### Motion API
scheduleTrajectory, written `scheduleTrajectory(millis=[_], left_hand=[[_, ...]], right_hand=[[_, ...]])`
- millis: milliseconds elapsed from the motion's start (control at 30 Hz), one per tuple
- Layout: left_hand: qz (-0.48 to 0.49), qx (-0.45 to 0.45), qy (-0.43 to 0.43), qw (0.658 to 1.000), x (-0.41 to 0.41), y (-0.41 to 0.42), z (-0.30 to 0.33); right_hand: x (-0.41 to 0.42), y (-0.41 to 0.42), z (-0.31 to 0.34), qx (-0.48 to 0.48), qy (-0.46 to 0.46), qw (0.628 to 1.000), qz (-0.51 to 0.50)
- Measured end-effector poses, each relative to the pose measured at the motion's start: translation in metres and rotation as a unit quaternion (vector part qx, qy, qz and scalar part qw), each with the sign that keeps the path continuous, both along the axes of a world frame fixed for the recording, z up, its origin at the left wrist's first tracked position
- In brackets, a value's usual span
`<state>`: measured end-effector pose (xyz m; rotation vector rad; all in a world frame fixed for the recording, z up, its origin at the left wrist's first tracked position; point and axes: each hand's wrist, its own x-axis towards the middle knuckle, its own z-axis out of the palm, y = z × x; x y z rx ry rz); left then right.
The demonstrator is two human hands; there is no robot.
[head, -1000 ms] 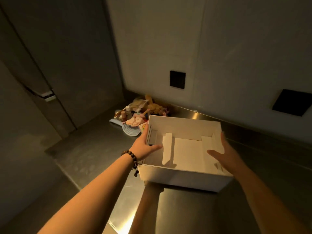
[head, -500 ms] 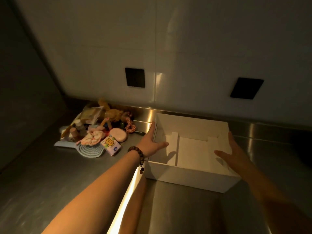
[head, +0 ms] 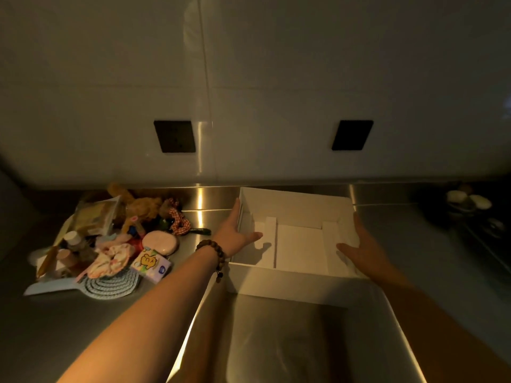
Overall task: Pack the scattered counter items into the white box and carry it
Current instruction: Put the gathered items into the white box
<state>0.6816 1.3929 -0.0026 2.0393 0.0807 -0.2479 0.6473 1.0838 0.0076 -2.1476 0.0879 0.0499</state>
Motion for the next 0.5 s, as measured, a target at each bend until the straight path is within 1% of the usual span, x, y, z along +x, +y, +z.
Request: scheduleTrajectory(millis=[167, 233, 333, 367, 433, 500], left_hand=[[0.025, 0.004, -0.01, 1.0, 0.0, -0.001, -0.003], [0.042, 0.008, -0.021, 0.999, -0.001, -0.001, -0.001], [0.059, 0.077, -0.058, 0.994, -0.007, 0.0, 0.002], [0.06, 0.092, -0.062, 0.992, -0.011, 0.002, 0.004], [0.059, 0.096, -0.06, 0.992, -0.021, 0.006, 0.006], [0.061, 0.12, -0.082, 0.988, -0.034, 0.012, 0.008]], right_hand=[[-0.003, 0.002, 0.003, -0.031, -0.01, 0.999, -0.014], [-0.002, 0.002, 0.004, -0.055, 0.004, 0.998, -0.016], [-0.004, 0.002, 0.007, -0.082, 0.012, 0.996, -0.028], [-0.005, 0.003, 0.008, -0.088, 0.0, 0.996, -0.034], [-0.008, 0.006, 0.012, -0.121, -0.033, 0.991, -0.038], [-0.01, 0.011, 0.016, -0.155, -0.052, 0.986, -0.029]])
